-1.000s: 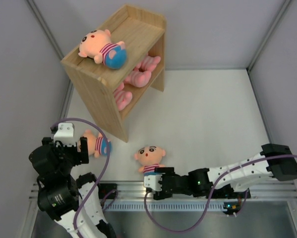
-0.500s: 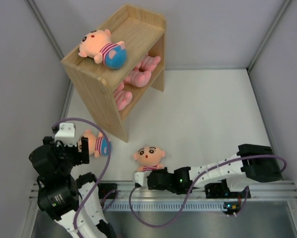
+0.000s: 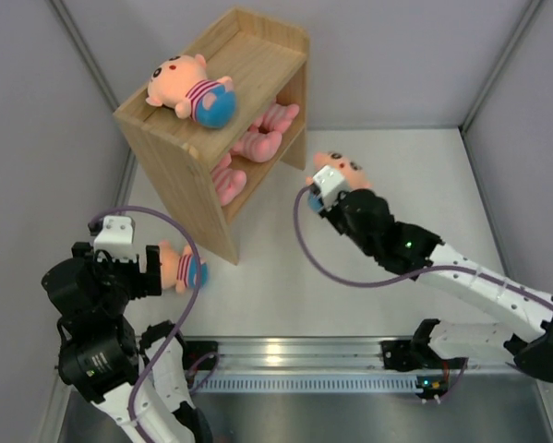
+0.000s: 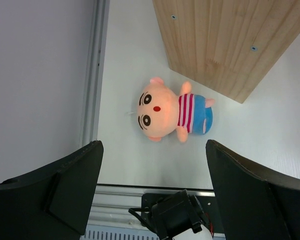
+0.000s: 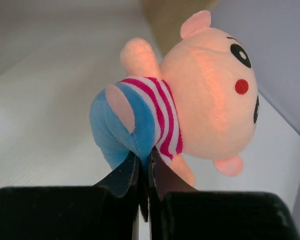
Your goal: Place and organize the stuffed toys onto the shelf
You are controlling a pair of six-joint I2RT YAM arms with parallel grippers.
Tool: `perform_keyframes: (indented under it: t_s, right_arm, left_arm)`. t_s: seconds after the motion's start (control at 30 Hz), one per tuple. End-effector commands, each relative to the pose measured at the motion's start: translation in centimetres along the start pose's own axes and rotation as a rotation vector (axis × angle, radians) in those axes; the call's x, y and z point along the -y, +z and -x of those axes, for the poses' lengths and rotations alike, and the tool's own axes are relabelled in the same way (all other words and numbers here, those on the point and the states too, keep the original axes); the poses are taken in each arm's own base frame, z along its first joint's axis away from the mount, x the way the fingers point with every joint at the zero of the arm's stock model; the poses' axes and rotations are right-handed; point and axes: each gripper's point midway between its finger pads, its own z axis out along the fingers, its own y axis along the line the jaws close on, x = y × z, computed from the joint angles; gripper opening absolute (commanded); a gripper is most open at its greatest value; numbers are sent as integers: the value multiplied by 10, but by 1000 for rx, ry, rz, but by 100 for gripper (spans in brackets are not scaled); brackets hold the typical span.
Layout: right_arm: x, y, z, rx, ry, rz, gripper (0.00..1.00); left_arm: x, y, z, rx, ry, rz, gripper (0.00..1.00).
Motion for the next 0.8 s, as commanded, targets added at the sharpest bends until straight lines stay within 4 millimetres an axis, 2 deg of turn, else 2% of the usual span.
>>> perform_keyframes:
  t_s: [0.0, 0.03, 0.1, 0.13, 0.17, 0.2, 0.23, 0.27, 0.3, 0.33, 0.4, 0.43, 0.47, 0.5, 0.53, 0.57, 0.63, 0.7, 0.73, 0.77]
  right_arm:
    - [88, -14, 26, 89, 193, -217, 0]
    - [123, -13, 37, 137, 247, -280, 0]
    - [156, -14, 59, 212, 273, -299, 0]
    - [175, -1, 64, 231, 273, -271, 0]
    - [204, -15, 102, 319, 262, -295, 0]
    - [220, -16, 118, 347, 241, -302, 0]
    - [231, 7, 122, 333, 205, -274, 0]
    - [255, -12, 166, 421, 121, -309, 0]
    - [260, -10, 184, 455, 68, -294, 0]
    - [266, -5, 218, 536, -2, -244, 0]
    - [267, -2, 247, 619, -163, -194, 0]
    - [253, 18, 254, 668, -240, -82, 0]
    - [255, 1, 279, 756, -345, -83, 0]
    - [251, 2, 284, 786, -402, -53, 0]
    - [227, 3, 292, 862, -503, 65, 0]
    - [219, 2, 297, 920, -601, 83, 0]
    - [199, 1, 303, 1019, -649, 192, 0]
    - [192, -2, 312, 1092, -648, 234, 0]
    - [190, 8, 310, 1098, -637, 250, 1]
    - [190, 9, 312, 1110, -628, 249, 2]
  left_arm:
    - [3, 4, 14, 11, -7, -45, 89]
    - [5, 5, 16, 16, -7, -63, 89]
    - [6, 7, 18, 10, -20, -78, 89]
    - [7, 8, 19, 8, -23, -87, 89]
    - [7, 9, 21, 9, -27, -93, 89]
    - [7, 9, 22, 11, -26, -96, 89]
    - [7, 9, 23, 11, -26, -98, 89]
    - [6, 10, 24, 10, -21, -99, 89]
    - [6, 11, 24, 9, -18, -102, 89]
    - [5, 11, 25, 11, -13, -99, 89]
    - [4, 12, 28, 9, -5, -105, 89]
    - [4, 12, 28, 9, -4, -109, 89]
    - [3, 13, 30, 11, 7, -113, 89]
    - [2, 14, 31, 10, 13, -111, 89]
    - [1, 14, 33, 10, 20, -112, 89]
    - [-1, 15, 34, 8, 30, -110, 89]
    - [-3, 15, 36, 8, 42, -105, 88]
    - [-5, 18, 38, 1, 46, -109, 88]
    - [-5, 19, 39, -2, 49, -112, 88]
    - [-6, 20, 39, -3, 52, -110, 88]
